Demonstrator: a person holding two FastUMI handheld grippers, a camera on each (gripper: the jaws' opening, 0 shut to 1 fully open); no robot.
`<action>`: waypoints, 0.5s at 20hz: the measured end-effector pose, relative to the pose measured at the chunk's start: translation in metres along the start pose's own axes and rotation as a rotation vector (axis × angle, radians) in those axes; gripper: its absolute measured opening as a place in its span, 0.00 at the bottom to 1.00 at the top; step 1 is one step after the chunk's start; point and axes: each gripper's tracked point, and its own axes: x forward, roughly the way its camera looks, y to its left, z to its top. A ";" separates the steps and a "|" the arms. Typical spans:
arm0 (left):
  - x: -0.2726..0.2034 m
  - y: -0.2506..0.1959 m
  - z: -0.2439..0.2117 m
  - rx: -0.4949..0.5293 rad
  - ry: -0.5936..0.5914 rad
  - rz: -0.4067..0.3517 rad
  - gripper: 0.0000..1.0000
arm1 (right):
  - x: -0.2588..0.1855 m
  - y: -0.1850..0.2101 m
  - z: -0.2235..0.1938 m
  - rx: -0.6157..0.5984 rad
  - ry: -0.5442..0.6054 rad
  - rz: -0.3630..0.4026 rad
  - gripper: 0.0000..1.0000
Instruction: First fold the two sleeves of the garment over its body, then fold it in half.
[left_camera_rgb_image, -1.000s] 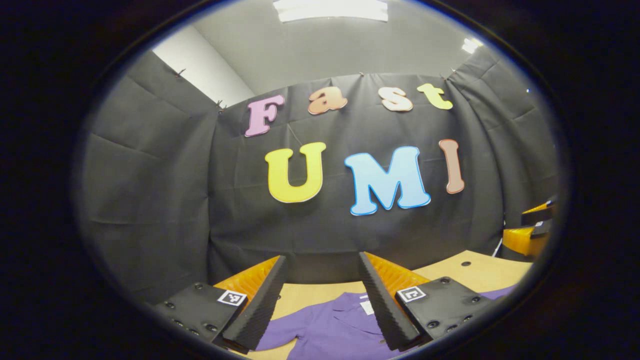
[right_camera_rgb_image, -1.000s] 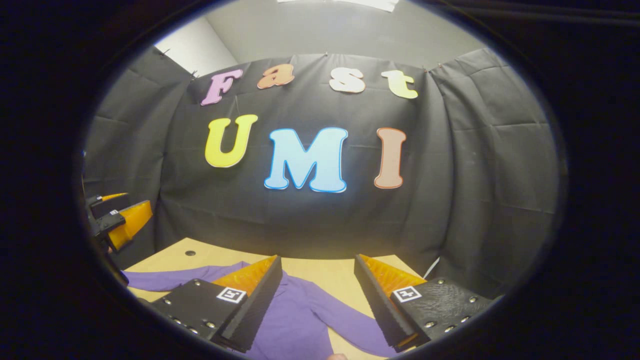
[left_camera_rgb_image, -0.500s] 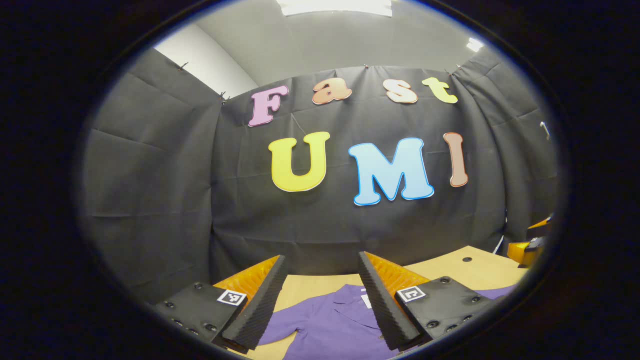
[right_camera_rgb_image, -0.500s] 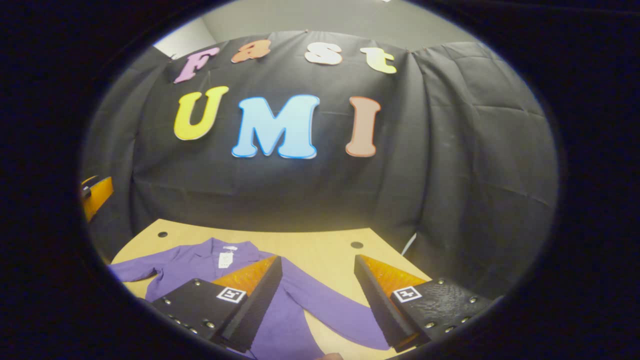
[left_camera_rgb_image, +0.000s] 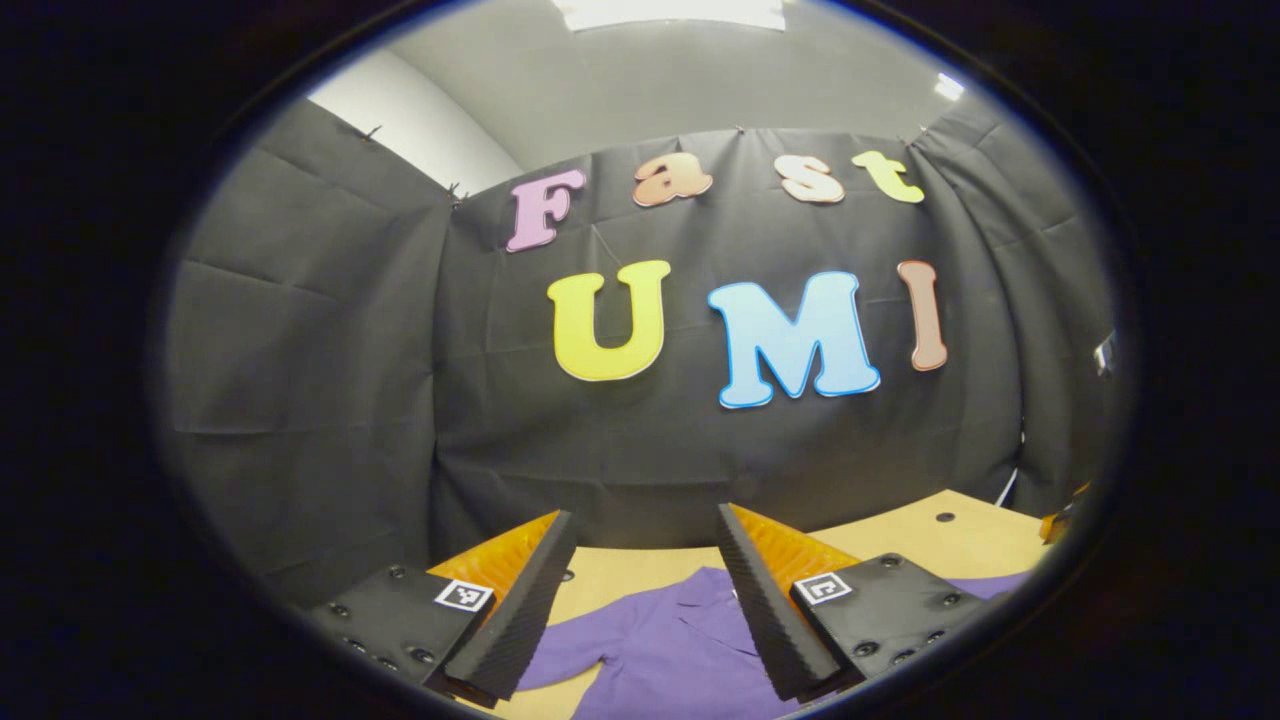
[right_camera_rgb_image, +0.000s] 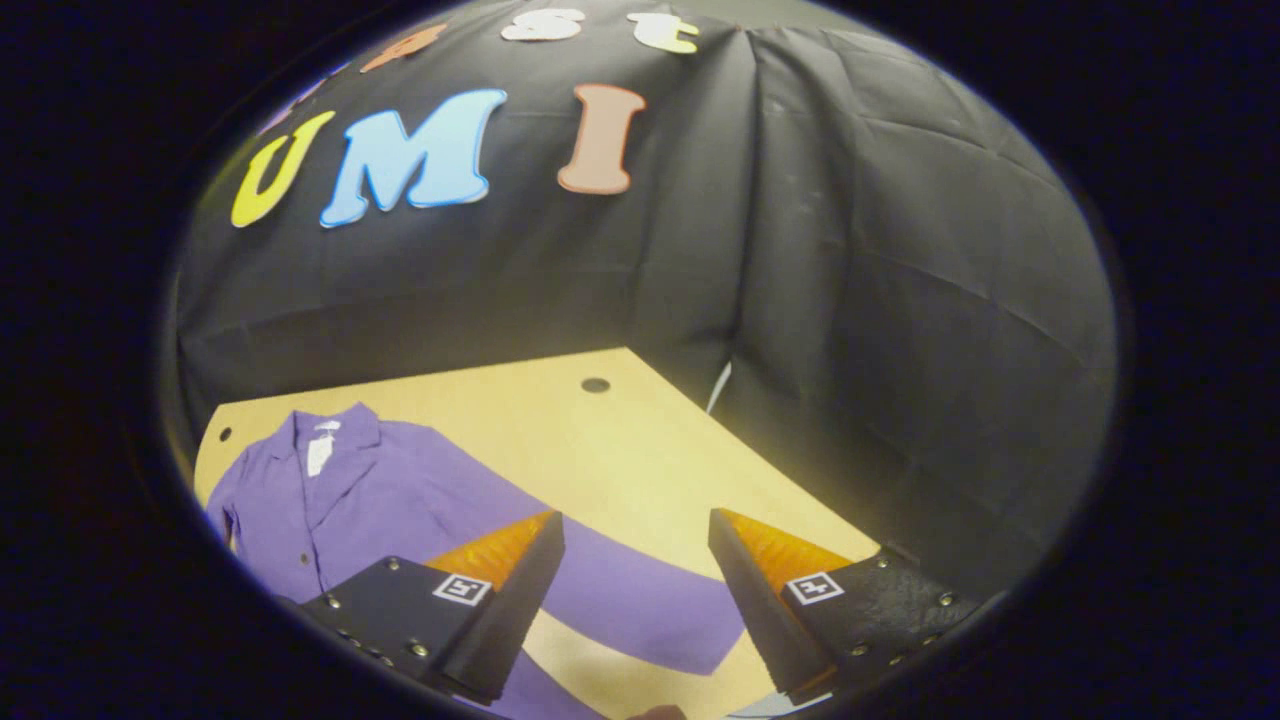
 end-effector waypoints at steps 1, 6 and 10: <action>0.000 0.000 0.001 0.001 0.002 0.002 0.96 | 0.006 -0.005 -0.011 0.021 0.040 -0.009 0.91; -0.004 0.001 0.002 0.010 0.001 0.009 0.96 | 0.030 -0.040 -0.067 0.148 0.241 -0.079 0.92; -0.008 0.001 -0.002 0.014 0.010 0.011 0.96 | 0.044 -0.066 -0.106 0.200 0.363 -0.150 0.92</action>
